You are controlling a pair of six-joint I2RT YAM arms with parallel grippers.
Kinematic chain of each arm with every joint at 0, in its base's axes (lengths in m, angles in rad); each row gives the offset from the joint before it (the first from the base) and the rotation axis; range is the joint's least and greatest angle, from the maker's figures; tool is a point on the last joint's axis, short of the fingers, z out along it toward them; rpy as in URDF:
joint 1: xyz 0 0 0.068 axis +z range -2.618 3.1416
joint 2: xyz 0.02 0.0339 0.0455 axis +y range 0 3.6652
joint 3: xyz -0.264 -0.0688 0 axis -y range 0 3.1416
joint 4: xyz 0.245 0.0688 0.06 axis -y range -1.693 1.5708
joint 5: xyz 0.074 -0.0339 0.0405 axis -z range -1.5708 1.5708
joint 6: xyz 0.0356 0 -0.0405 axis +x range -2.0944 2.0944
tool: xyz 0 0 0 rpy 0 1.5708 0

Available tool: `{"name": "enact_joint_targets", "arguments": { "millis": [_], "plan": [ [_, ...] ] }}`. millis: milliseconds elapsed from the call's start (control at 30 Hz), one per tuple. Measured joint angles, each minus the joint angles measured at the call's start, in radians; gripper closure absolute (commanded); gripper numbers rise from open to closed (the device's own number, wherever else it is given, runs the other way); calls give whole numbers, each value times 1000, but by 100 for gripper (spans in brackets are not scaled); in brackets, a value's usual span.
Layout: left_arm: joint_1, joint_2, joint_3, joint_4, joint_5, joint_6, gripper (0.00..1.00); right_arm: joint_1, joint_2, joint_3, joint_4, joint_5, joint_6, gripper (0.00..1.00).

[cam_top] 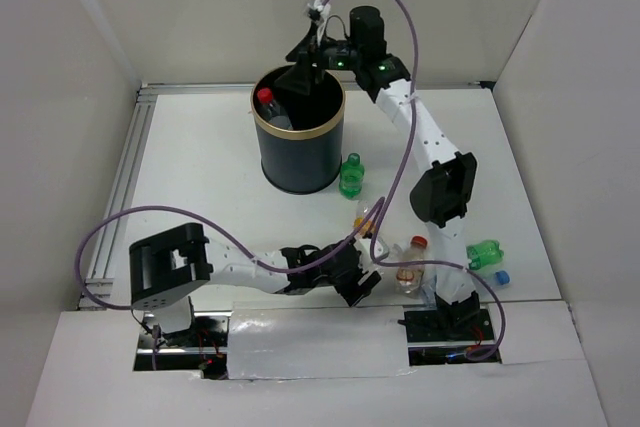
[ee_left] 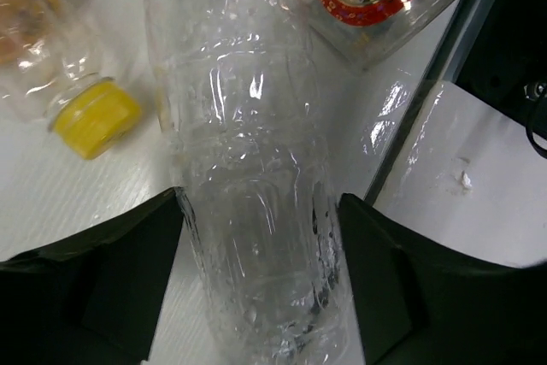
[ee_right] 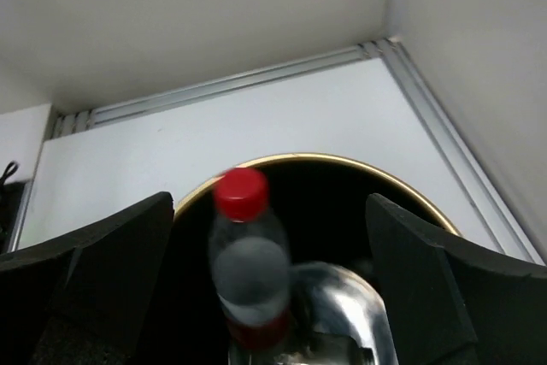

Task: Put the plastic bottles in the bin

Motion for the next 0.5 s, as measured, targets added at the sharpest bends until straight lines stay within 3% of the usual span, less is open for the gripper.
{"name": "enact_joint_targets", "arguments": {
  "millis": [100,133,200,233,300,333,400,433,467,500],
  "plan": [
    [-9,49,37,5,-2,-13,34,-55,-33,-12,-17,68,29,0],
    [-12,61,48,7,-5,-21,47,-84,-58,-34,-34,80,22,0],
    [-14,88,79,18,-7,-24,62,-168,-135,-114,-67,103,-8,16],
    [-16,100,95,17,-13,-26,80,-212,-174,-154,-96,113,-27,26],
    [-17,115,108,20,-27,-27,95,-301,-258,-253,-137,127,-58,48],
    [-18,116,108,21,-34,-27,100,-343,-303,-314,-160,135,-71,48],
    [-19,108,106,12,-45,-25,100,-406,-385,-436,-216,139,-97,30],
    [-19,82,90,-18,-58,-27,100,-425,-416,-488,-243,135,-119,10],
    [-19,79,88,-21,-59,-27,100,-437,-441,-536,-282,130,-143,10],
    [-19,48,73,-51,-71,-27,100,-444,-470,-597,-285,121,-189,0]
  ]
}}
